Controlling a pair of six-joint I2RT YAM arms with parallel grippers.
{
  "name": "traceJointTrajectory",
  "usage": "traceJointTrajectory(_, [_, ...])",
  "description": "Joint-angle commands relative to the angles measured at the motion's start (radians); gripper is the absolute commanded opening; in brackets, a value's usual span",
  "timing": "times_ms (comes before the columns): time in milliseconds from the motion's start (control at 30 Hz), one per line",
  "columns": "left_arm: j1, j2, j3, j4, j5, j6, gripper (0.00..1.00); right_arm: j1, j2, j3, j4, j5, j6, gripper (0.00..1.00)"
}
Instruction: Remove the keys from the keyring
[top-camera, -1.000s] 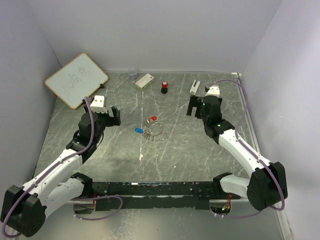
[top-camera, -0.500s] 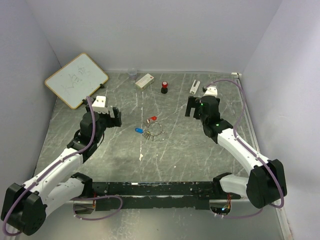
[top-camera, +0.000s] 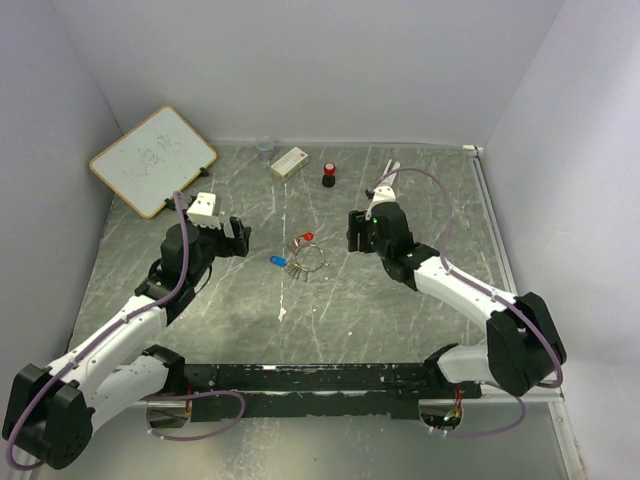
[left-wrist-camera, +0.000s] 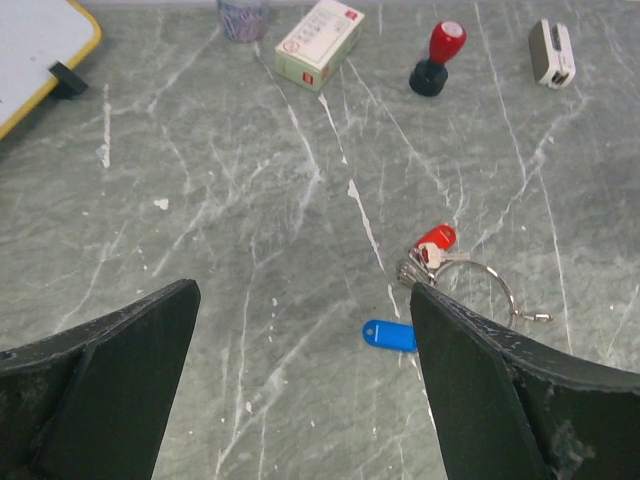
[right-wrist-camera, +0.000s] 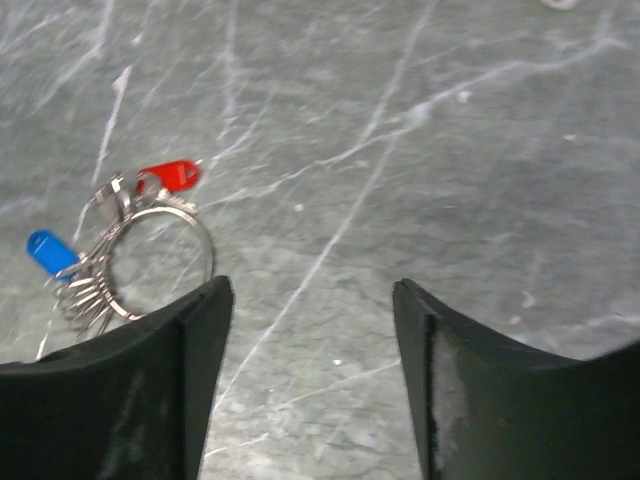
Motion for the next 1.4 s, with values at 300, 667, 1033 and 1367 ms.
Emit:
traceJointTrajectory(300, [-0.003, 0.044, -0.042, 0.023, -0.004, -0.038, 0.98, 0.090, 0.269, 0.109, 0.126, -0.152, 0.018, 0.40])
traceJointTrajectory(667, [-0.002, 0.015, -0.066, -0.006, -0.098, -0.070, 0.98, 0.121, 0.495, 0.343, 0.111, -0.151, -0.026, 0.26])
traceJointTrajectory(1033, [-0.003, 0.052, -0.053, 0.009, -0.055, -0.067, 0.98, 0.126, 0.629, 0.461, 0.087, -0.211, -0.029, 0.32])
traceJointTrajectory(1367, [-0.003, 0.063, -0.062, 0.033, -0.045, -0.081, 0.98, 0.138, 0.670, 0.474, 0.076, -0.236, -0.043, 0.35])
